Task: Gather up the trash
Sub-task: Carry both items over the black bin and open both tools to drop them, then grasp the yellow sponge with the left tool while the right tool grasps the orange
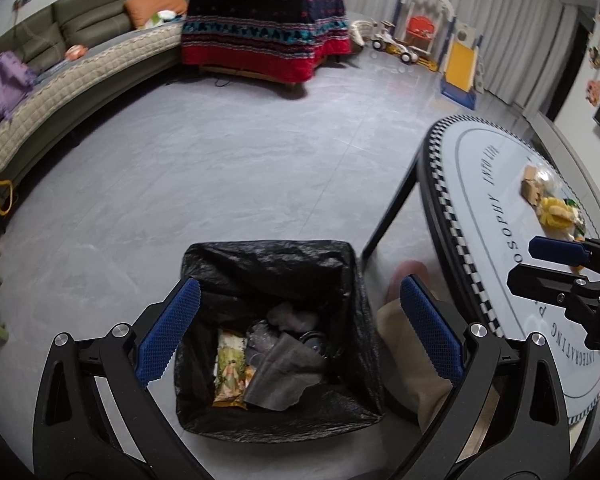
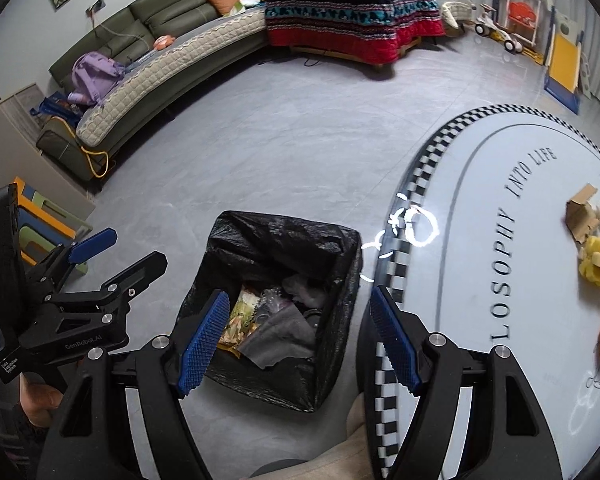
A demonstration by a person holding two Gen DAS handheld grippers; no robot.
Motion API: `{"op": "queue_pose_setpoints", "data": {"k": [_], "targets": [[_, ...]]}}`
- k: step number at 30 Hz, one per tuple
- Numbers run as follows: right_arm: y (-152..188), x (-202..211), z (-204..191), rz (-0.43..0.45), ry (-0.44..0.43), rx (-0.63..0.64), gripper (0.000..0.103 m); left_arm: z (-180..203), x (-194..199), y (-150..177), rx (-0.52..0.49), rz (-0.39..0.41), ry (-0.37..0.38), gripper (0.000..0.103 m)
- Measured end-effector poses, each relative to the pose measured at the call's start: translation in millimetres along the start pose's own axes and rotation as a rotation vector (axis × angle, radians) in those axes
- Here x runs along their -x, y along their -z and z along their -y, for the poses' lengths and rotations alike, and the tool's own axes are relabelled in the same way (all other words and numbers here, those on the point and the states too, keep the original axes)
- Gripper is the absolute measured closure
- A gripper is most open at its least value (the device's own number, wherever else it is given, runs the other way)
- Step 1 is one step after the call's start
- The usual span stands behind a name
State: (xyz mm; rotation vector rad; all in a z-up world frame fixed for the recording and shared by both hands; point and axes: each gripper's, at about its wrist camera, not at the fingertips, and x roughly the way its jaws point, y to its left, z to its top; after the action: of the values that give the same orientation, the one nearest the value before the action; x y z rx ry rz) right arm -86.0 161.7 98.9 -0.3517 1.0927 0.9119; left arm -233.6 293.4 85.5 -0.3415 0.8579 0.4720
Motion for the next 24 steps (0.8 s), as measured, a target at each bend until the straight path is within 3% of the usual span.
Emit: {"op": "queue_pose_setpoints", "data": {"k": [12,24], "targets": [[13.7,37.4,104.7,0.040,0.099,-0.165,0.029,116.5,-25.1,-33.7,-0.195,-0.014,0.136,0.006],[48.3,73.8,229.2,0.058,0.221,-0.370,0.029,243.1,-50.5,-48.9,-0.378,-0.028,0.264,0.006]]}}
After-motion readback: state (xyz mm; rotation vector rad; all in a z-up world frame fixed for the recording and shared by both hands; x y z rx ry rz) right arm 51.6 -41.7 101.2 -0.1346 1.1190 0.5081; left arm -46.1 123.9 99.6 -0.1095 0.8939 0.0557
